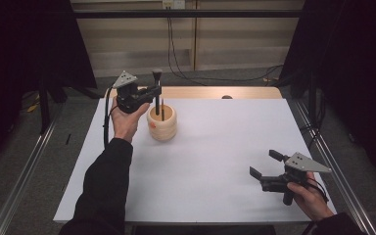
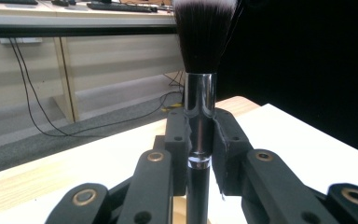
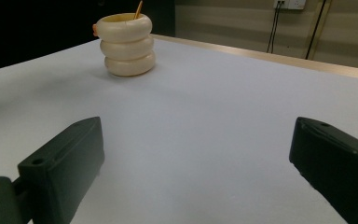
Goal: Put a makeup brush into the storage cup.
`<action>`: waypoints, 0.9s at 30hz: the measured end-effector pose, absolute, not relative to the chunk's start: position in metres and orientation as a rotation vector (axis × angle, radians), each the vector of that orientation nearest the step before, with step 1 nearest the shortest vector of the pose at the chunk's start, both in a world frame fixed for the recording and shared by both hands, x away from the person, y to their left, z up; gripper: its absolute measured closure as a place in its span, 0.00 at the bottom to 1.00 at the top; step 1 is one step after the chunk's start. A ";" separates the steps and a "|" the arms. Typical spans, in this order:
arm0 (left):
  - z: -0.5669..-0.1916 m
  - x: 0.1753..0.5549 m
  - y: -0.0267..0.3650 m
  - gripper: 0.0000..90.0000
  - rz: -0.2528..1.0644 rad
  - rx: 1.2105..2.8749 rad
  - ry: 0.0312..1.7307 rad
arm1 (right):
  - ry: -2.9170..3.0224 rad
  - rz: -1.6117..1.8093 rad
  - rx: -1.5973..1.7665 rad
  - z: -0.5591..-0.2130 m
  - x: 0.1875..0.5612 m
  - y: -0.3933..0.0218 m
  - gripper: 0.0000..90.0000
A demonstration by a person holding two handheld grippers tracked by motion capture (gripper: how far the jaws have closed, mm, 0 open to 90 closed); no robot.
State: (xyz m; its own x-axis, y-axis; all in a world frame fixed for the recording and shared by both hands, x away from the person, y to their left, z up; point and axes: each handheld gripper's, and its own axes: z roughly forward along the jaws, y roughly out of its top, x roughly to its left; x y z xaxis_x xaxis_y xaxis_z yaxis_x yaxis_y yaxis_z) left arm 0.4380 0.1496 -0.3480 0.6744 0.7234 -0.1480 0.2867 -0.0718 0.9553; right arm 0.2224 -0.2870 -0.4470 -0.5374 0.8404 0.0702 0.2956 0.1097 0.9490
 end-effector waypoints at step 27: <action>-0.388 0.441 0.143 0.87 0.427 1.708 0.846 | 1.915 1.442 1.102 -0.448 0.222 -0.285 0.03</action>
State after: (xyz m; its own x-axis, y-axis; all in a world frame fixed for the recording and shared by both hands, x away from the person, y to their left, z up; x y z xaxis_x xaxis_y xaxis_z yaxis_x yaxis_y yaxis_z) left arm 0.4414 0.1431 -0.3878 0.6768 0.7229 -0.1392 0.3169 -0.1154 0.9414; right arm 0.2218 -0.2846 -0.4484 -0.5489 0.8322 0.0784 0.3053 0.1123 0.9456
